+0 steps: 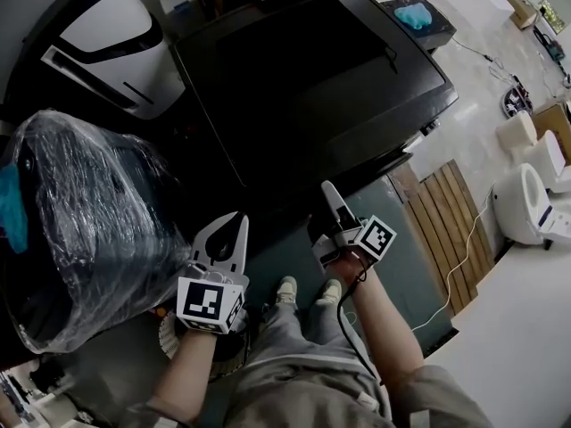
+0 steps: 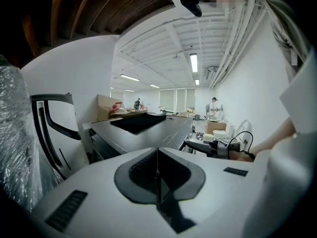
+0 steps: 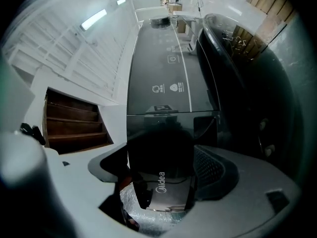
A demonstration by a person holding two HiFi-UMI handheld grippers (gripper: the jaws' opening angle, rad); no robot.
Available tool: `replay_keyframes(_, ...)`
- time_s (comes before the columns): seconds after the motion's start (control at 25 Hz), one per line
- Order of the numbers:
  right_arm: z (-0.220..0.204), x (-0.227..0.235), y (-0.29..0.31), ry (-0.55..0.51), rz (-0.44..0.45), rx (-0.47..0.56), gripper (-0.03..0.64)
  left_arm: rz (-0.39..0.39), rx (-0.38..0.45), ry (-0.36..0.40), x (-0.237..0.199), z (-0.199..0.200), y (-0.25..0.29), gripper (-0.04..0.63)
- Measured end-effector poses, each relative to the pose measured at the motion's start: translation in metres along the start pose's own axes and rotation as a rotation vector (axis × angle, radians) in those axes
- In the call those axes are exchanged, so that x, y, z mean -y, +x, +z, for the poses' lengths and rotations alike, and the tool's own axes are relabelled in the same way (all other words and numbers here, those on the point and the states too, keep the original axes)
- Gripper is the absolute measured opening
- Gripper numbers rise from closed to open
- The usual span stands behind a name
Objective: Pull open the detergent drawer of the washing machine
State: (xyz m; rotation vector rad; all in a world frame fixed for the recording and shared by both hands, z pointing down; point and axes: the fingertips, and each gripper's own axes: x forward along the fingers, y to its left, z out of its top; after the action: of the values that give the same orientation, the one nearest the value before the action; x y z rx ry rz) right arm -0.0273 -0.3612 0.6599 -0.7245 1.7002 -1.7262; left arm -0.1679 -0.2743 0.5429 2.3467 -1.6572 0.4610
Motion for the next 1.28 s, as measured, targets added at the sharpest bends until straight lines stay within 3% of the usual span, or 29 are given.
replay_keyframes(0.6, -0.004, 0.001, -0.038, 0.003, -0.024, 0.014, 0.39, -0.01, -0.021, 0.002, 0.017, -0.003, -0.01, 0.02)
replay_keyframes(1.28, -0.01, -0.003, -0.118, 0.0, -0.028, 0.022, 0.39, -0.097, -0.062, 0.02, 0.053, -0.017, -0.028, 0.02)
